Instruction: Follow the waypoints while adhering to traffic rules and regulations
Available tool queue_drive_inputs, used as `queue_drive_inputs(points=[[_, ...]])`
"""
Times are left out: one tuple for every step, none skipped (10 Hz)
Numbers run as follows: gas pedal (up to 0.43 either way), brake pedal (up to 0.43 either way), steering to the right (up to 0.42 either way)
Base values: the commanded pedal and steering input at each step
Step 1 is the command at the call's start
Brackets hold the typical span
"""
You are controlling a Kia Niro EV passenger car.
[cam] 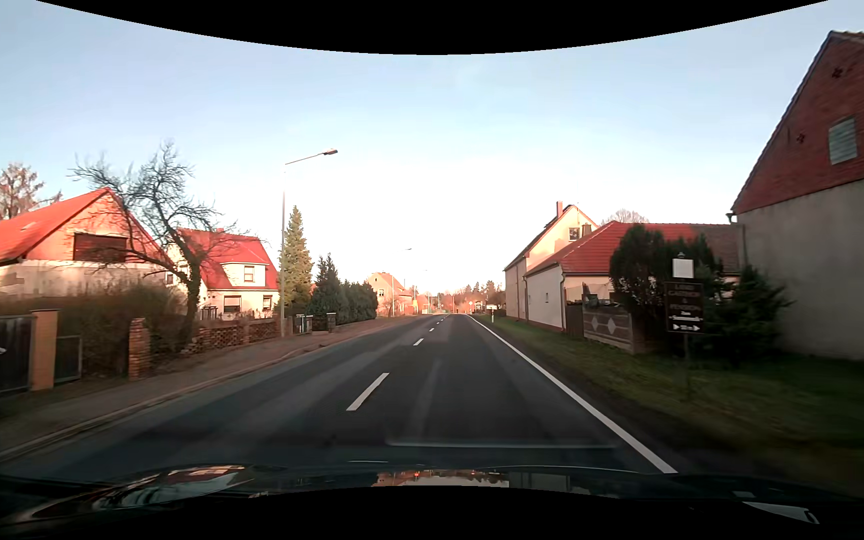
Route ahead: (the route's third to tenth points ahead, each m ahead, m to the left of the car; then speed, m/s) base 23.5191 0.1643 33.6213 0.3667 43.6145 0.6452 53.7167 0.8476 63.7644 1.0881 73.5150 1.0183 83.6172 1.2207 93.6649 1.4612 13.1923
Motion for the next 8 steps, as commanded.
queue_drive_inputs(points=[[0.118, 0.000, 0.003], [0.118, 0.000, 0.002], [0.118, 0.000, 0.002], [0.118, 0.000, 0.001], [0.118, 0.000, 0.001], [0.130, 0.000, 0.001], [0.130, 0.000, 0.001], [0.130, 0.000, 0.000]])
